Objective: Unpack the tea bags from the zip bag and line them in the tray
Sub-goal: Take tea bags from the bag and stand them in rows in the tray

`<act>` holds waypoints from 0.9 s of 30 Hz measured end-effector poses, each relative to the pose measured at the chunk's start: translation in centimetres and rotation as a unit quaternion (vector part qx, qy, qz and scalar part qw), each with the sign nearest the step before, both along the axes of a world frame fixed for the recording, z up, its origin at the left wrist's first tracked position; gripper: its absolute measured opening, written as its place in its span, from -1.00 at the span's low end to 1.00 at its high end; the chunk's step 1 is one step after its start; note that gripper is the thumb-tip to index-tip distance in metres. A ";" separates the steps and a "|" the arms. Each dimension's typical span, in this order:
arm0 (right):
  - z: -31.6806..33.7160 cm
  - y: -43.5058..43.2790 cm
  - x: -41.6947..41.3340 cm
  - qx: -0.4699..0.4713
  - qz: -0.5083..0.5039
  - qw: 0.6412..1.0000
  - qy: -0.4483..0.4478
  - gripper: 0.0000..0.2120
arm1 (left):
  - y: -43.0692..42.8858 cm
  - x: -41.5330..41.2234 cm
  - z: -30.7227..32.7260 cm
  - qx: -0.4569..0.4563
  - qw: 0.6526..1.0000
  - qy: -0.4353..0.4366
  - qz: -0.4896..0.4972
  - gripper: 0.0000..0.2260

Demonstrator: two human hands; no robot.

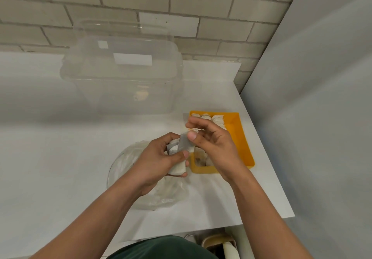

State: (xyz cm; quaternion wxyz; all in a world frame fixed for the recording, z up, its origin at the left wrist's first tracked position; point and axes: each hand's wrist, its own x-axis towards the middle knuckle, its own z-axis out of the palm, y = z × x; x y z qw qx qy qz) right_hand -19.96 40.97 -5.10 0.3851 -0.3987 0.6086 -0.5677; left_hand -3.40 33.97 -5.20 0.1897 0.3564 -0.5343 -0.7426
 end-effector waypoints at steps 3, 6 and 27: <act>0.2 0.1 -0.4 -0.021 0.006 0.999 0.036 -0.79 | -0.1 0.1 -0.1 -0.027 0.999 -0.017 -0.014 -0.85; 0.4 0.4 -0.7 -0.014 0.027 0.999 0.037 -0.82 | 0.0 0.0 0.1 -0.036 0.999 -0.019 -0.016 -0.84; -0.4 4.1 -3.3 -0.031 -0.157 0.986 -0.034 -0.90 | 0.4 -0.7 0.0 0.039 0.999 -0.002 -0.011 -0.76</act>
